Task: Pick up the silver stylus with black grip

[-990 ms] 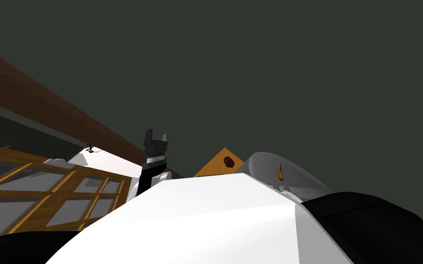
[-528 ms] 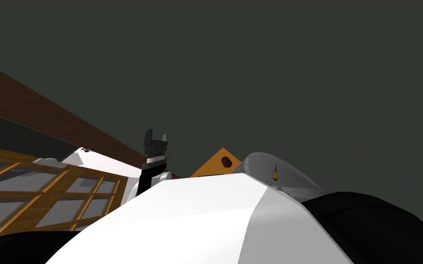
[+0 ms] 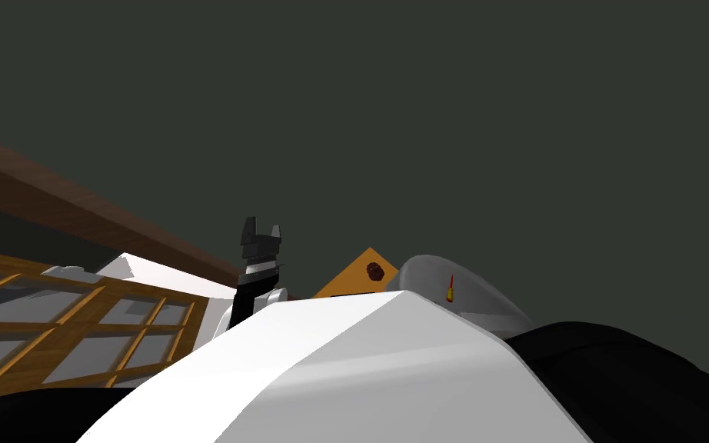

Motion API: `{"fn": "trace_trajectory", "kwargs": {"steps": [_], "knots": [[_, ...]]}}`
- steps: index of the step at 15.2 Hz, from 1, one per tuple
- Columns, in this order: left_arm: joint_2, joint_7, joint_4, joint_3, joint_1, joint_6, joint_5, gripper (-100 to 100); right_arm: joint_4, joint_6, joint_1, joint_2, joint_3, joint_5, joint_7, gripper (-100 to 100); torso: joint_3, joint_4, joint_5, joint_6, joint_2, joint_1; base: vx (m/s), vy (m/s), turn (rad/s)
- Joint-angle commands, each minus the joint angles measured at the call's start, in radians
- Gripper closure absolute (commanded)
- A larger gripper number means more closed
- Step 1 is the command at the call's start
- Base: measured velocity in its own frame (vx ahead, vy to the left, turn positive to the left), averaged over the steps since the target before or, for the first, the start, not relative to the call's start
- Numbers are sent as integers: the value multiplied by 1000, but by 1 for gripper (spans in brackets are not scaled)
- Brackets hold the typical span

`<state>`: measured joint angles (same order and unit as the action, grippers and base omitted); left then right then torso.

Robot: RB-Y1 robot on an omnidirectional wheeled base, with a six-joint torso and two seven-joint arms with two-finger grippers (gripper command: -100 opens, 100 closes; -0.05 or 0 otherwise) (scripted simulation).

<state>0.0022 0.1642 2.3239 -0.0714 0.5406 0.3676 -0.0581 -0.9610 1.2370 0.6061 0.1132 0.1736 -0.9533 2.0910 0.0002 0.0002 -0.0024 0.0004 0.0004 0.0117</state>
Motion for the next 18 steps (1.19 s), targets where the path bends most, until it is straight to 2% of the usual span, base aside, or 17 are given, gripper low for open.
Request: {"fn": "trace_trajectory", "kwargs": {"steps": [1, 2, 3, 4, 13, 14, 18], "knots": [[0, 0, 0, 0, 0, 0, 0, 0, -10, 24, 8, -24, 22, 0, -33, -100, 0, 0, 0, 0, 0, 0, -14, -147, -6], [0, 0, 0, 0, 0, 0, 0, 0, -42, 40, 21, -53, 47, -2, -68, -100, 0, 0, 0, 0, 0, -1, -20, -110, 21], [0, 0, 0, 0, 0, 0, 0, 0, -42, 40, 21, -53, 47, -2, -74, -100, 0, 0, 0, 0, 0, -3, -16, 13, 54], [0, 0, 0, 0, 0, 0, 0, 0, -74, 57, 34, -82, 71, -4, -112, -100, 0, 0, 1, 0, 0, -9, -12, 0, 38], [0, 0, 0, 0, 0, 0, 0, 0, -74, 57, 34, -82, 71, -4, -116, -100, -1, 0, 1, -1, -1, -13, 0, 0, 1], [0, 0, 0, 0, 0, 0, 0, 0, -100, 53, 58, -75, 73, -9, -117, -100, -1, 0, 1, -1, -1, -13, 13, 2, -21], [0, 0, 0, 0, 0, 0, 0, 0, -100, 53, 58, -75, 73, -9, -117, -100, -1, 0, 2, 0, -1, -12, 8, 1, -22]]}}
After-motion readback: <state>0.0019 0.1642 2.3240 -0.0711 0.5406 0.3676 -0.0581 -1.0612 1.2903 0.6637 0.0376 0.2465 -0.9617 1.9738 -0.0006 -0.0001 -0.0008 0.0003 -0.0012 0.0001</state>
